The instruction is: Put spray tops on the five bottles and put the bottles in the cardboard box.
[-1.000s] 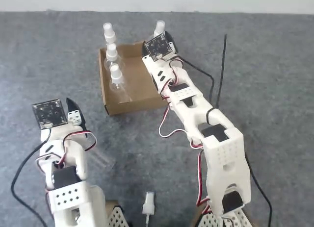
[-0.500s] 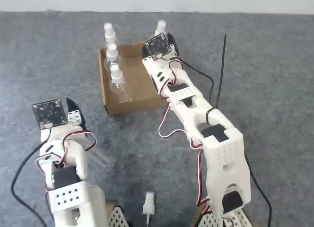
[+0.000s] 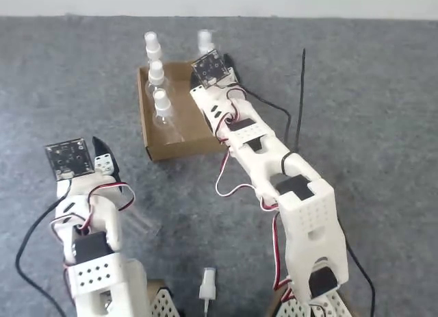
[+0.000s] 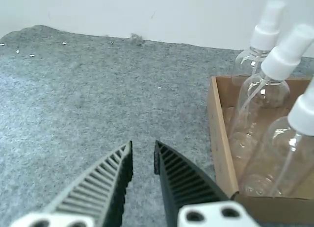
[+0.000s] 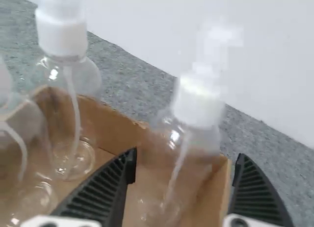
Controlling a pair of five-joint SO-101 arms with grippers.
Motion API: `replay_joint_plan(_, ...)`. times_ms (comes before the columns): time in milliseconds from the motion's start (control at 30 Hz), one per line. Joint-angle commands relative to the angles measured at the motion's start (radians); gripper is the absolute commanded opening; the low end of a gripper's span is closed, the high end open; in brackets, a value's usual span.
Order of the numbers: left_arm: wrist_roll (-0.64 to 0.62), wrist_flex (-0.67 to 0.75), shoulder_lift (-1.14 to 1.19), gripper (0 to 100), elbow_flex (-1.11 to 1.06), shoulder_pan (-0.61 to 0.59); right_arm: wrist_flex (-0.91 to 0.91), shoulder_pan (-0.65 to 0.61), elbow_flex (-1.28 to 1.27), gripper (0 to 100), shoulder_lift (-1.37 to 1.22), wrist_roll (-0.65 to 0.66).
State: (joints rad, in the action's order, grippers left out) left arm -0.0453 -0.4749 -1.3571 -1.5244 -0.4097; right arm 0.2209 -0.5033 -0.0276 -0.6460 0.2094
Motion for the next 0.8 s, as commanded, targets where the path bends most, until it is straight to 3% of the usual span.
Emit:
replay_joint_plan(0,0.012,0.035,-0.005,7,0.002,-0.005,-0.008,0.002,0.060,26.4,0.119,-0.003)
replay_joint_plan(767,0.012,0.035,-0.005,7,0.002,-0.005,-0.010,0.050,0.055,26.4,0.122,-0.005)
